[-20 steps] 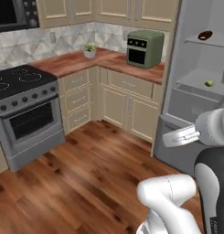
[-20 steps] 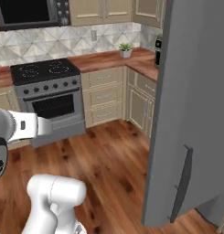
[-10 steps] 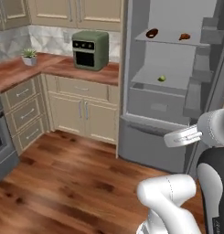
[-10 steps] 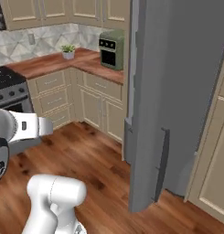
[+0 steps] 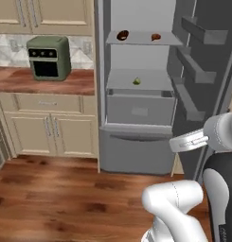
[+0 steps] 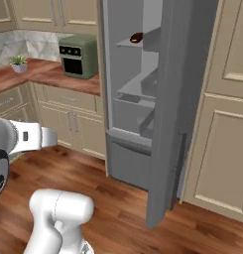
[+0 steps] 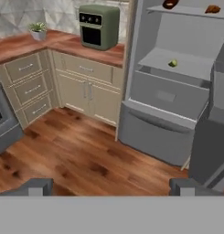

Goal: Gather the squash and lemon wedge from the fridge and place them on a tray on the dining counter. Then gather the steak and chicken drumstick from the fridge and place them on the other tray.

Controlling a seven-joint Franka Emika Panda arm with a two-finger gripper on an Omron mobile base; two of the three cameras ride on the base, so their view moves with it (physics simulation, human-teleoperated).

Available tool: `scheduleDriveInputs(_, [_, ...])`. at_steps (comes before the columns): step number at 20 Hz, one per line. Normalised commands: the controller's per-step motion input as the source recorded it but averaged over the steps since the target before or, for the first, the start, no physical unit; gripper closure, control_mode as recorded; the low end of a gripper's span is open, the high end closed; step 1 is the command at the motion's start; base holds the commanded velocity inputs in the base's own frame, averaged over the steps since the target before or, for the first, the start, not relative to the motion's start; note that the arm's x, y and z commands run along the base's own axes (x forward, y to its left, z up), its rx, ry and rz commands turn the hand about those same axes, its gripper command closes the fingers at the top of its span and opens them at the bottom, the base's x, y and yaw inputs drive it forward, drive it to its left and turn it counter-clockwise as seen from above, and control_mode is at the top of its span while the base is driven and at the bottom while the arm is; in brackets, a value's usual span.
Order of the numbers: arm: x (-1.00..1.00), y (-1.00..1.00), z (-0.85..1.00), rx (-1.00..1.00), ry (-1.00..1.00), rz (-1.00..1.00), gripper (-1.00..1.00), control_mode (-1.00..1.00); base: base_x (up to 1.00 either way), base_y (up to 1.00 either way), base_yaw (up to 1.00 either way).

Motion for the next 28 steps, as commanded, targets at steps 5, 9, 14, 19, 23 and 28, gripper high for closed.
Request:
scheduleDriveInputs(5, [0.00,0.00,0.00,0.00,0.00,0.00,-1.00,1.00,0.40,0.55,-0.52])
scheduleDriveInputs(9, [0.00,0.00,0.00,0.00,0.00,0.00,-1.00,1.00,0.43,0.58,-0.51])
scheduleDriveInputs(14, [0.00,0.00,0.00,0.00,0.00,0.00,-1.00,1.00,0.60,0.73,-0.43])
scheduleDriveInputs(19, [0.00,0.00,0.00,0.00,0.00,0.00,-1.00,1.00,0.74,0.65,-0.32])
scheduleDriveInputs(23, [0.00,0.00,0.00,0.00,0.00,0.00,-1.00,1.00,0.76,0.21,-0.22])
scheduleDriveInputs(28, [0.00,0.00,0.00,0.00,0.00,0.00,-1.00,1.00,0.78,0.00,-0.11])
